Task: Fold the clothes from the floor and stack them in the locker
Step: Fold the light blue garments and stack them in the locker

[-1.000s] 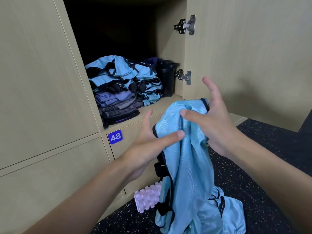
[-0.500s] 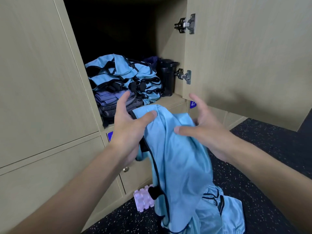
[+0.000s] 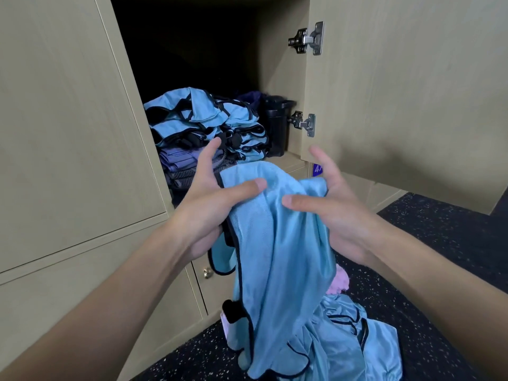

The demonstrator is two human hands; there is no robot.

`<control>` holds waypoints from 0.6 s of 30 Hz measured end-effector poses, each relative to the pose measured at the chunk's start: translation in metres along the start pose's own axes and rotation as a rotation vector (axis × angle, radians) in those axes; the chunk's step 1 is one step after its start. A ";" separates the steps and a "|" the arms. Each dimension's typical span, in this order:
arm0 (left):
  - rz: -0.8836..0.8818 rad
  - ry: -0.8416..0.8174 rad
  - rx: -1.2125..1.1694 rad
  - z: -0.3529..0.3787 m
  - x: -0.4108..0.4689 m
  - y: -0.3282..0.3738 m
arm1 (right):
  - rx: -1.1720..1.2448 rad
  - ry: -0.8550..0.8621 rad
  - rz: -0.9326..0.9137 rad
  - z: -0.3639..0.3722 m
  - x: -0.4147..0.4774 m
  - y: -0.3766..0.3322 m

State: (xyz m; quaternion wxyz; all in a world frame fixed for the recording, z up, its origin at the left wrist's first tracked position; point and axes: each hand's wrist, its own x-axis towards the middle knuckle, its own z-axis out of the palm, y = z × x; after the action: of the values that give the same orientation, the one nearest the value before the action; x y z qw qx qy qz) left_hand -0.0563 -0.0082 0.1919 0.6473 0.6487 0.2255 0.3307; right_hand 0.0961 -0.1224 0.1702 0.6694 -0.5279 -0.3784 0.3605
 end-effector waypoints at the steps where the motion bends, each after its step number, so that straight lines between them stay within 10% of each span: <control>1: -0.021 -0.022 0.024 0.001 -0.001 -0.001 | 0.012 0.033 -0.038 -0.001 0.001 -0.001; 10: -0.109 -0.005 -0.063 0.030 -0.012 -0.023 | -0.036 0.253 -0.208 -0.007 0.004 -0.009; 18: -0.001 0.161 -0.179 0.030 -0.008 -0.009 | -0.121 -0.043 -0.101 -0.010 -0.001 -0.003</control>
State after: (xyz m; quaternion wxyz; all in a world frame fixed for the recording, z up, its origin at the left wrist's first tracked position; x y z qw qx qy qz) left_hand -0.0388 -0.0342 0.1840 0.6824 0.5597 0.2467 0.4003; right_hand 0.1051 -0.1283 0.1712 0.6453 -0.5397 -0.4399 0.3143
